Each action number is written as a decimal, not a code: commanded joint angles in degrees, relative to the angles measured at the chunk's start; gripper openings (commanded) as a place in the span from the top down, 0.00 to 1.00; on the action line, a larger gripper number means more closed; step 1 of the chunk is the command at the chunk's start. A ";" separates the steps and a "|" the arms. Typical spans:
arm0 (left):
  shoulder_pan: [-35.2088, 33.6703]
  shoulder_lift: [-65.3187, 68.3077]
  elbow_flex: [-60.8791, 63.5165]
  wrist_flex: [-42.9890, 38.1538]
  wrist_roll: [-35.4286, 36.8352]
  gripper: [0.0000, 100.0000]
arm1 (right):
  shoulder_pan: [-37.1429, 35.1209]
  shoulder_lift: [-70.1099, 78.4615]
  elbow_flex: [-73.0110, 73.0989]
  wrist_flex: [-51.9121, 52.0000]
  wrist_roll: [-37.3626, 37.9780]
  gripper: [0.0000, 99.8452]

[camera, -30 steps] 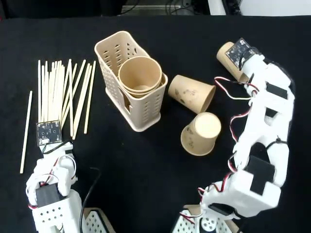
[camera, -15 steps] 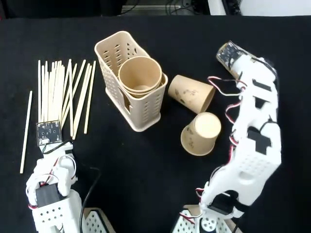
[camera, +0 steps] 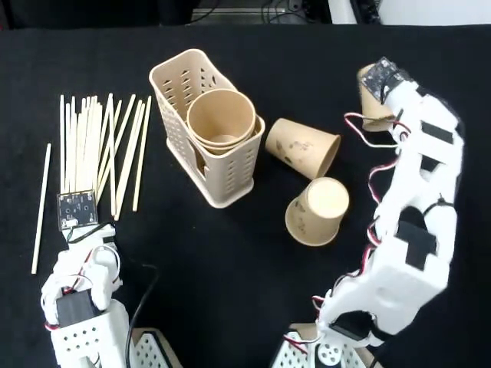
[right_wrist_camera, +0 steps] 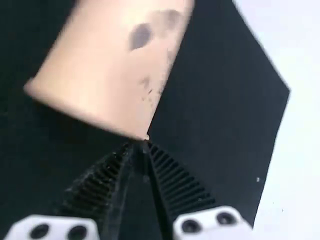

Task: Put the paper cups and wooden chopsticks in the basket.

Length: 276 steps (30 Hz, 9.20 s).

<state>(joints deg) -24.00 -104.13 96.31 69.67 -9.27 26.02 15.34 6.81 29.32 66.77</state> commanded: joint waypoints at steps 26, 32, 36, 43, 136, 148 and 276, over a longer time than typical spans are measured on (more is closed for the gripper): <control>-0.40 -0.09 1.01 0.18 0.00 0.97 | -0.62 -2.51 3.56 -5.63 0.00 0.69; -0.40 -0.09 1.01 0.18 0.00 0.97 | -2.55 5.14 -1.10 -11.25 -2.73 0.69; -0.40 -0.09 1.01 0.18 0.00 0.97 | -2.90 13.05 -8.57 -12.22 -2.81 0.71; -0.40 -0.09 1.01 0.18 0.00 0.97 | -0.62 16.75 -16.48 -5.98 -6.95 0.96; -0.40 -0.09 1.01 0.18 0.00 0.97 | -46.07 -32.84 -23.69 52.40 -55.21 0.97; -0.40 -0.09 1.01 0.18 0.00 0.97 | -47.12 -34.95 -26.77 52.57 -51.78 0.70; -0.40 -0.09 1.01 0.18 0.00 0.97 | -17.32 -26.07 42.33 -15.38 -7.21 0.94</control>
<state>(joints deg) -24.00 -104.13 96.31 69.67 -9.27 7.12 -14.90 49.36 15.60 62.64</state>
